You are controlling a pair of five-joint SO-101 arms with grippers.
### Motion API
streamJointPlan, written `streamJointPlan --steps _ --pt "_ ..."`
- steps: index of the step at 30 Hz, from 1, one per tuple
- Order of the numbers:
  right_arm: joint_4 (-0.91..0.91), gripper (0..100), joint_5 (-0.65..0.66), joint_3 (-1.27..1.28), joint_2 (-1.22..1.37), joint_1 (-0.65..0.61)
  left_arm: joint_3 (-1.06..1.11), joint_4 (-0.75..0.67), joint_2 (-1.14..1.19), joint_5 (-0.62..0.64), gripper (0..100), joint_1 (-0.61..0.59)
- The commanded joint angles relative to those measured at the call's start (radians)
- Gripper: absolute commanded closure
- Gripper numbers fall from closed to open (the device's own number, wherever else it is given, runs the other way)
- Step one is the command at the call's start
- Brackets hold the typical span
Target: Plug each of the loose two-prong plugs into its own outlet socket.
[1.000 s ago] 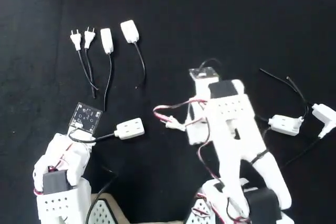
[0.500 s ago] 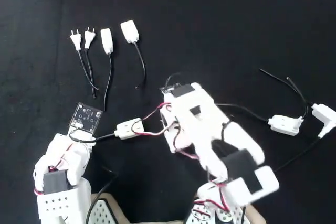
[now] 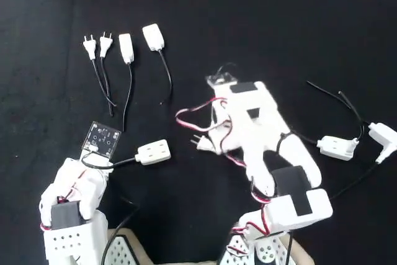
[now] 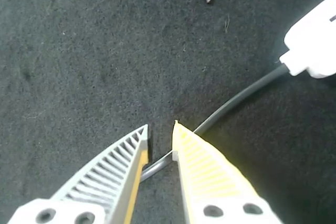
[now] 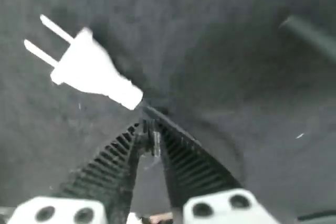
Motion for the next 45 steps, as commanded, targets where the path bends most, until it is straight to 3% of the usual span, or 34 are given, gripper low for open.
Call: streamJointPlan --steps 1,7,14,21,35,45 --pt "-0.008 98.6 0.026 -0.105 -0.002 0.037 -0.004 0.002 -0.003 -0.005 91 0.008" --pt "-0.129 98.6 0.02 -0.124 -0.002 0.066 -0.004 0.002 -0.003 -0.005 91 0.008" --pt "0.12 98.6 0.026 -0.122 -0.01 0.031 -0.004 0.002 -0.003 -0.005 91 0.008" --pt "0.288 98.6 0.155 -0.088 -0.008 0.031 -0.004 0.002 -0.003 -0.005 91 0.008" --pt "-0.015 98.6 0.15 0.124 -0.002 0.034 -0.004 0.003 -0.003 -0.005 91 0.008" --pt "-0.362 98.6 0.158 0.124 -0.002 0.115 -0.004 0.003 -0.003 -0.005 91 0.008"
